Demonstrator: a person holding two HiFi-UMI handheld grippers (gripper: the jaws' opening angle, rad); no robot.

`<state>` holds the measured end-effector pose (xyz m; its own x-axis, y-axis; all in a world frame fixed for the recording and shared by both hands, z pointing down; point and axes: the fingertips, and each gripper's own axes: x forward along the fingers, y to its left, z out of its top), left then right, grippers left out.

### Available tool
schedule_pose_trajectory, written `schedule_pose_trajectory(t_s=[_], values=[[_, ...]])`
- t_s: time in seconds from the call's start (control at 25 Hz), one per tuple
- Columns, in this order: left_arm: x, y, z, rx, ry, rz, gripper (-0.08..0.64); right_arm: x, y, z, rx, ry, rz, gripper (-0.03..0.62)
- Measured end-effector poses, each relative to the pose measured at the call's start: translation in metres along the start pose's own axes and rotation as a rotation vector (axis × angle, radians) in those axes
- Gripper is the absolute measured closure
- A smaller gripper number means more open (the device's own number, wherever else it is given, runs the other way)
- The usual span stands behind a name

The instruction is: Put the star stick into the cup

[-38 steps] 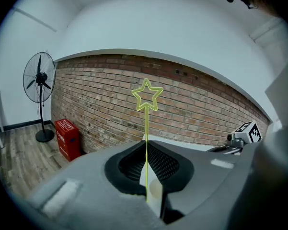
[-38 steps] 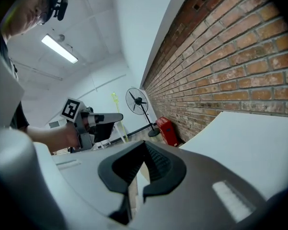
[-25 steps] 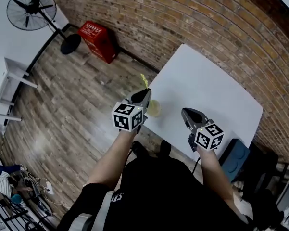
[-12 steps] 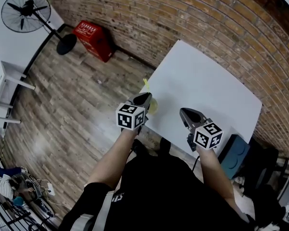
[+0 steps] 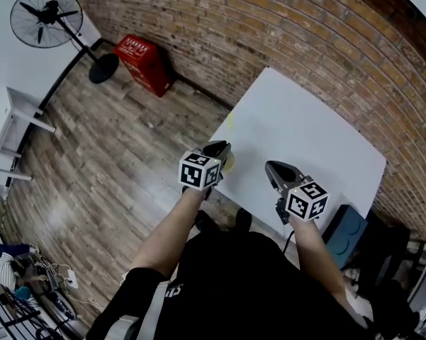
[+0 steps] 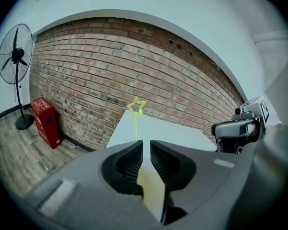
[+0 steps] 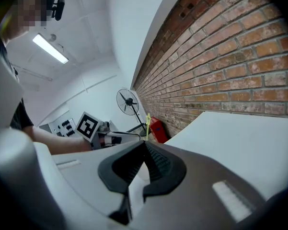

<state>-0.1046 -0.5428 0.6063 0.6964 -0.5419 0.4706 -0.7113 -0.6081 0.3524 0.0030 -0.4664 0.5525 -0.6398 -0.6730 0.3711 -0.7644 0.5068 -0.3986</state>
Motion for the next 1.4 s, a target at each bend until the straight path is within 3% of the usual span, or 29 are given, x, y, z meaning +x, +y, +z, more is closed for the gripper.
schedule_pose_trajectory(t_s=[0.4,0.6,0.84,1.32,1.4], values=[[-0.01,0.004,0.0,0.021,-0.001,0.029,0.486,0.009,0.002,0.005,0.007,-0.016,0.032,0.592],[-0.03,0.013,0.012,0.064,-0.038,0.085,0.476,0.016,0.007,0.009,-0.002,-0.022,0.06,0.592],[-0.076,0.026,0.045,0.106,-0.136,0.171,0.476,0.028,0.014,0.024,-0.035,-0.032,0.092,0.592],[-0.201,0.07,0.102,0.091,-0.353,0.361,0.479,0.042,0.037,0.101,-0.178,-0.141,0.12,0.592],[-0.219,0.076,0.108,0.089,-0.384,0.403,0.512,0.04,0.041,0.112,-0.212,-0.172,0.106,0.592]])
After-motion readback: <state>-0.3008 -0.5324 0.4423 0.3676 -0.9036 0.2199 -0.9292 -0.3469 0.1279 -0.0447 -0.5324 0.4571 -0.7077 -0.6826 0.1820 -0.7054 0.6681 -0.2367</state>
